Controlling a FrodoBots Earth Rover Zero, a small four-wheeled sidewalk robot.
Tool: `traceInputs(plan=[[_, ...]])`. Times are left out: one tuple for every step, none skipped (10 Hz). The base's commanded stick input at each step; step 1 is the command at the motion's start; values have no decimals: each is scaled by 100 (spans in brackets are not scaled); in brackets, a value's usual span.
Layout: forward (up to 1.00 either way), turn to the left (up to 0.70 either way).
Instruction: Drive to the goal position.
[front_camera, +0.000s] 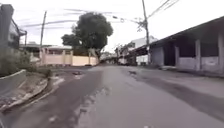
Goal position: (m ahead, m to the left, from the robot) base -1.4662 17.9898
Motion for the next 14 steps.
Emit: traceInputs(plan=[[100, 0], [100, 0], [100, 0], [100, 0], [100, 0], [100, 0], [100, 0], [100, 0], [100, 0], [100, 0], [100, 0], [100, 0], [100, 0], [100, 0]])
